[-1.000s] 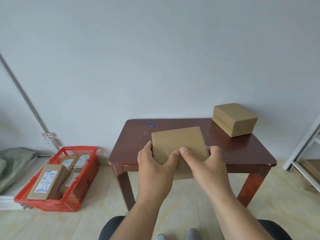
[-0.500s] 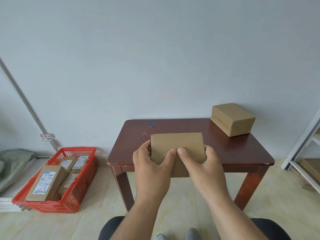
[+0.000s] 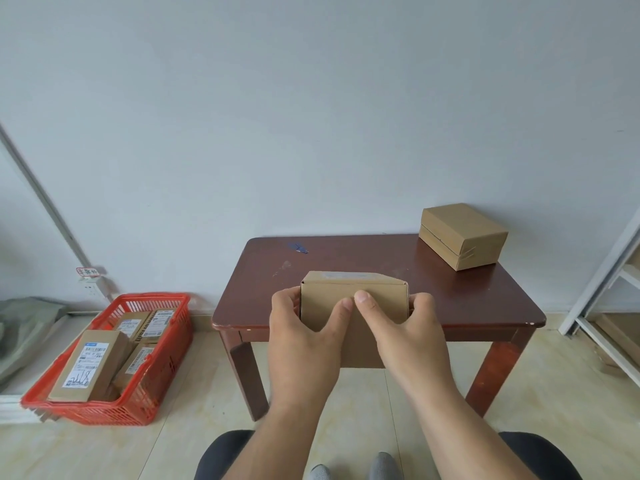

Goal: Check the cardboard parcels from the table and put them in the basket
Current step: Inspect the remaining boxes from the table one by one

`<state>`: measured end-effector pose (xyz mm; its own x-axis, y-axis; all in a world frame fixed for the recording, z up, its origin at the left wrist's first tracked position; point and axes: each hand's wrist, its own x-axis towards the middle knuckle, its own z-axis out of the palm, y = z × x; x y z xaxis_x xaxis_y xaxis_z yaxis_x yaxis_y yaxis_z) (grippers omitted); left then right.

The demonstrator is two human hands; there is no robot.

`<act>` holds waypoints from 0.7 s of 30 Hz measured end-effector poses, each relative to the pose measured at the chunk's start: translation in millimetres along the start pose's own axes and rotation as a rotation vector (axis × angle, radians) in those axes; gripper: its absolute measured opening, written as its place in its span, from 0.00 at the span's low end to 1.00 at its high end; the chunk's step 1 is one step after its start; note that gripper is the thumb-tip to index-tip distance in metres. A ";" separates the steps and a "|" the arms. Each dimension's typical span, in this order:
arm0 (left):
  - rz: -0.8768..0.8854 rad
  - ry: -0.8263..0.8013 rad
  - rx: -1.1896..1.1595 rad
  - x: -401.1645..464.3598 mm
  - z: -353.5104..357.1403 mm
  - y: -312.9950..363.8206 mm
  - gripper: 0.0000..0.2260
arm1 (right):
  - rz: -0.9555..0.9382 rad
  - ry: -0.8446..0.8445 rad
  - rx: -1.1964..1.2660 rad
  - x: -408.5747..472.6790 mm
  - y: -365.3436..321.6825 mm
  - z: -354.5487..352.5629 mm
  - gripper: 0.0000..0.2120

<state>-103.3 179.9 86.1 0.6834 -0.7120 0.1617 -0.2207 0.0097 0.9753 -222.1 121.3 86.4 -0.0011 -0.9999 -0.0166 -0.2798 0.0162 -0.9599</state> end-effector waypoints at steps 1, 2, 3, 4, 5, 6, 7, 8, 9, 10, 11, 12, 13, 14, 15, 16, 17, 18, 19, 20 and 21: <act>-0.006 0.006 0.005 1.4 -0.3 1.2 0.20 | -0.004 -0.001 0.000 -3.1 1.8 1.0 0.27; -0.011 0.013 0.011 2.8 -0.8 2.4 0.20 | -0.009 0.000 0.003 -6.0 3.8 2.2 0.27; -0.013 0.022 0.021 4.2 -1.1 3.2 0.20 | -0.012 0.000 0.006 -8.8 5.8 3.2 0.27; -0.015 0.029 0.030 5.0 -1.4 3.9 0.20 | -0.013 0.000 0.009 -11.1 7.3 3.9 0.27; -0.018 0.035 0.038 5.8 -1.3 3.9 0.21 | -0.011 0.000 0.012 -12.7 8.4 4.4 0.27; -0.020 0.044 0.042 5.6 -1.6 3.3 0.21 | -0.010 -0.003 0.013 -13.9 7.6 4.8 0.27; -0.017 0.053 0.050 4.8 -1.2 2.8 0.21 | -0.007 -0.004 0.017 -14.5 6.4 4.8 0.27; -0.012 0.062 0.058 2.9 -0.2 2.3 0.21 | -0.003 -0.003 0.026 -14.7 4.8 4.2 0.27; -0.003 0.075 0.065 0.4 1.0 2.0 0.21 | 0.005 -0.003 0.039 -14.5 2.7 3.5 0.27; 0.010 0.090 0.072 -2.2 2.3 1.3 0.21 | 0.020 -0.007 0.058 -14.1 0.4 2.9 0.27; 0.026 0.107 0.079 -4.4 3.7 0.7 0.21 | 0.043 -0.015 0.081 -13.6 -1.8 2.4 0.26; 0.045 0.126 0.088 -6.4 4.6 0.2 0.22 | 0.066 -0.025 0.104 -13.5 -4.0 1.9 0.26; 0.068 0.146 0.101 -7.5 4.8 -1.0 0.22 | 0.084 -0.039 0.124 -13.5 -5.4 1.4 0.26; 0.097 0.168 0.121 -7.4 4.8 -2.6 0.22 | 0.095 -0.056 0.137 -12.8 -6.0 1.2 0.25; 0.134 0.194 0.150 -6.7 4.7 -4.7 0.22 | 0.107 -0.075 0.142 -12.4 -6.3 0.8 0.25; 0.180 0.220 0.189 -5.8 4.0 -7.2 0.22 | 0.123 -0.099 0.143 -12.3 -7.0 0.2 0.24; 0.239 0.249 0.234 -4.5 2.8 -8.9 0.22 | 0.138 -0.127 0.151 -11.9 -7.0 -0.4 0.23; 0.302 0.276 0.281 -2.9 1.3 -9.8 0.22 | 0.145 -0.159 0.167 -11.2 -6.2 -1.1 0.22; 0.367 0.295 0.331 -0.7 -0.2 -10.6 0.22 | 0.148 -0.192 0.181 -10.9 -6.1 -2.2 0.21; 0.430 0.297 0.382 2.2 -1.5 -12.5 0.21 | 0.148 -0.226 0.189 -10.8 -6.9 -3.9 0.19; 0.487 0.284 0.428 5.0 -3.2 -14.6 0.21 | 0.149 -0.253 0.193 -10.4 -7.7 -5.6 0.17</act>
<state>-94.4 178.4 73.2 0.5798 -0.4854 0.6544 -0.7616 -0.0378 0.6469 -225.3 131.5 95.6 0.2166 -0.9543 -0.2057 -0.1081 0.1860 -0.9766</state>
